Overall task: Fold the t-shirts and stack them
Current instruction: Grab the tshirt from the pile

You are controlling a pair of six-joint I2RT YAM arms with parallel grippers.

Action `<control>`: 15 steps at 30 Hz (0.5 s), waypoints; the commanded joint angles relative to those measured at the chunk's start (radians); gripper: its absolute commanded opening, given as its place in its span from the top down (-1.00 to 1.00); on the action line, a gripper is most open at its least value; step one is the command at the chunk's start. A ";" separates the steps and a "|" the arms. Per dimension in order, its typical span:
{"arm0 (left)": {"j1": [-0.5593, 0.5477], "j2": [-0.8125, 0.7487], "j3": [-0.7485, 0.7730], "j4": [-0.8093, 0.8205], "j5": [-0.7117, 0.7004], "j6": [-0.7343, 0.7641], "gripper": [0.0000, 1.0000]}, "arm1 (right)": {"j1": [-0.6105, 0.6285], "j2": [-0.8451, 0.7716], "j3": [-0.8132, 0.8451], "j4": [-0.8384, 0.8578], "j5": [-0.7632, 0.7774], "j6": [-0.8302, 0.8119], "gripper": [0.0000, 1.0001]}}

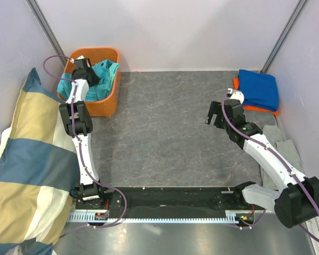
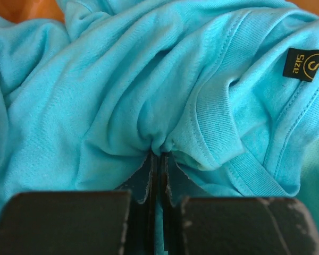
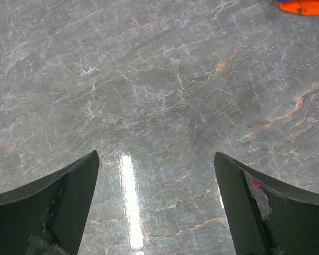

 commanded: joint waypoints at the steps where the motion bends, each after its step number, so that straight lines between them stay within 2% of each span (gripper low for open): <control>1: 0.012 -0.056 0.013 0.012 0.019 -0.026 0.96 | 0.002 0.007 0.036 0.012 -0.014 0.014 -0.96; 8: 0.012 -0.309 -0.102 0.015 0.051 -0.052 0.96 | 0.004 -0.019 0.022 0.016 -0.037 0.023 -0.96; 15: -0.004 -0.532 -0.081 0.018 0.105 -0.091 0.96 | 0.002 -0.044 0.022 0.019 -0.074 0.001 -0.96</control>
